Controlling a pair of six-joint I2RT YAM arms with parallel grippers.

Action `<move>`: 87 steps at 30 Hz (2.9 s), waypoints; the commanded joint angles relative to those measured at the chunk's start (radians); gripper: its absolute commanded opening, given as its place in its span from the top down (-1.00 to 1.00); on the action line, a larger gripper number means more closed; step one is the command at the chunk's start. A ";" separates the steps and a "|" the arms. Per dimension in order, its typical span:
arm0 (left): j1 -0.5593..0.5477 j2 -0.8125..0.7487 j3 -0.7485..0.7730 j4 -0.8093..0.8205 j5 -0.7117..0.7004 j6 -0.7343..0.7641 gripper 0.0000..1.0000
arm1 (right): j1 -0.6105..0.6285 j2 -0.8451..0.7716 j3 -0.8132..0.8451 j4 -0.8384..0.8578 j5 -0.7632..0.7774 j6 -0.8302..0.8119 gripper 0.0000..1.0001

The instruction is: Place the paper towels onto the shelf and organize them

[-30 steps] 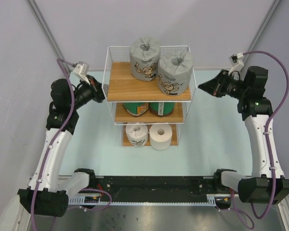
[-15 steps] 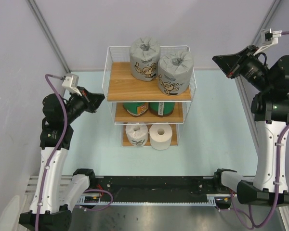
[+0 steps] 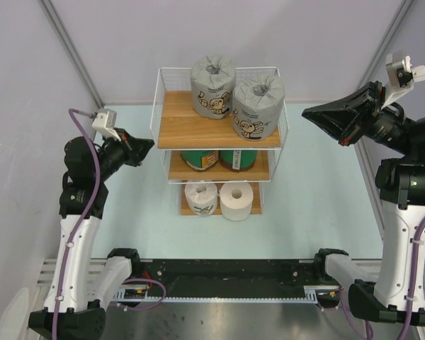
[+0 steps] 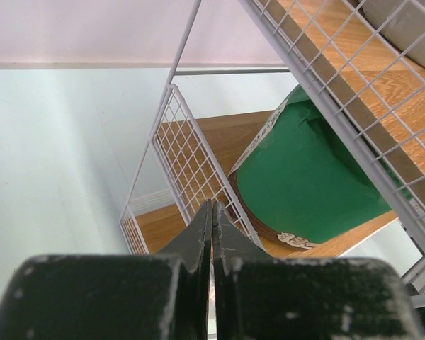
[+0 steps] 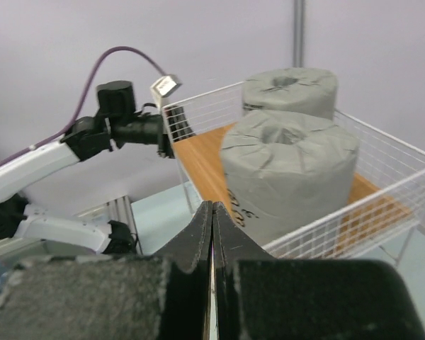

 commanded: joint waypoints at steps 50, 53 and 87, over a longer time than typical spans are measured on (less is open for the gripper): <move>0.051 -0.023 0.211 -0.066 -0.129 0.052 0.99 | 0.266 0.217 0.109 -0.295 0.162 -0.224 1.00; 0.049 0.009 0.318 -0.068 -0.161 0.064 0.99 | 0.267 0.217 0.109 -0.304 0.168 -0.230 1.00; -0.147 0.867 1.284 0.141 0.076 -0.111 0.99 | 0.366 0.202 0.150 -0.459 0.288 -0.310 1.00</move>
